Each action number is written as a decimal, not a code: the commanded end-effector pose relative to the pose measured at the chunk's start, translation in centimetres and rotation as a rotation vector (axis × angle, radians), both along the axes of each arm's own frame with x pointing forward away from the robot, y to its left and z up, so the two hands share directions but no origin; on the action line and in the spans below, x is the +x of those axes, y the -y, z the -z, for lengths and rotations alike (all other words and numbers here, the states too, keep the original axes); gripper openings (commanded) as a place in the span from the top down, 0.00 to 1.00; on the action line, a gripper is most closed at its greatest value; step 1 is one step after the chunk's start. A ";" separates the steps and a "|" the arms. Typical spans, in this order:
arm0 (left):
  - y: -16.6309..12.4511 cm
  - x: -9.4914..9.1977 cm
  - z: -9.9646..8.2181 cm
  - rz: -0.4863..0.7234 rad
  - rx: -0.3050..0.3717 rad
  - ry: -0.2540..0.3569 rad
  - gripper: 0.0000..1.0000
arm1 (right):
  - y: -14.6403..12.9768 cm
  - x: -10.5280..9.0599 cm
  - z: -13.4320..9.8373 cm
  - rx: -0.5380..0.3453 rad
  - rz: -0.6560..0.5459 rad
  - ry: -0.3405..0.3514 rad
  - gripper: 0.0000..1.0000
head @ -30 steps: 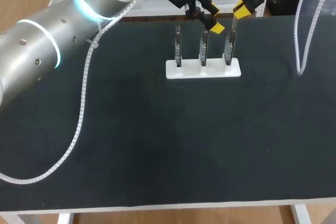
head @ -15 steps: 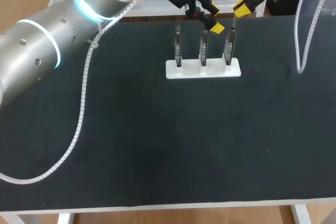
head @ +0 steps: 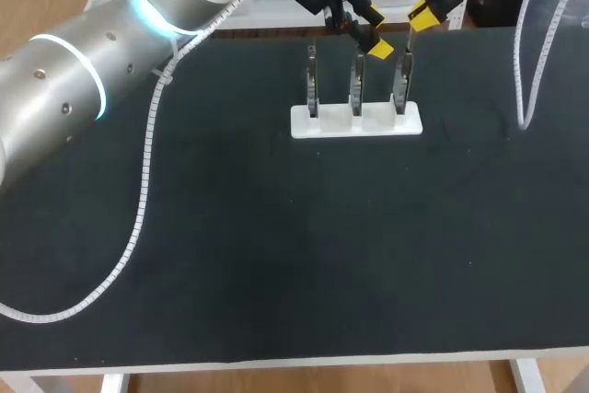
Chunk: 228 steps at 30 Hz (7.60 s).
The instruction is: Pick up the optical module with the left hand, and insert it into the network port with the right hand.
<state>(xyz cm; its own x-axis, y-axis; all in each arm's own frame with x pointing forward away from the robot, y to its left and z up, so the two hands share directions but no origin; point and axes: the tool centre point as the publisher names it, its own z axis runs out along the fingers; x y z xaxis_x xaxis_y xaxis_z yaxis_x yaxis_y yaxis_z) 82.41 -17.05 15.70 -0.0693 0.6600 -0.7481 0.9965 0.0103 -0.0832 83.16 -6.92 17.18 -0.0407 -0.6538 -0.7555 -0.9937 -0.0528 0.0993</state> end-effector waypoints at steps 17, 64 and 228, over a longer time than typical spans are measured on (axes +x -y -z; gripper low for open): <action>0.0 0.3 0.0 0.005 0.001 -0.002 0.00 | -0.4 -0.2 0.0 -0.006 0.037 0.027 1.00; 0.0 0.3 0.0 0.005 0.001 -0.002 0.00 | -0.1 -0.8 0.2 -0.023 0.034 0.031 1.00; 0.0 0.3 0.0 0.005 0.001 -0.002 0.00 | -0.4 0.3 -2.1 0.089 0.038 0.060 1.00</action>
<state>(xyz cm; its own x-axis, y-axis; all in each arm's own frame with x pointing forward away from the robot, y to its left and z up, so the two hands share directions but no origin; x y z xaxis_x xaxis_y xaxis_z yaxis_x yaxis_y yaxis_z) 82.41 -17.06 15.70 -0.0694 0.6600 -0.7481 0.9965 0.0103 -0.0833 82.50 -6.84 19.33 -0.0153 -0.5817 -0.8133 -0.9997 -0.0064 0.0233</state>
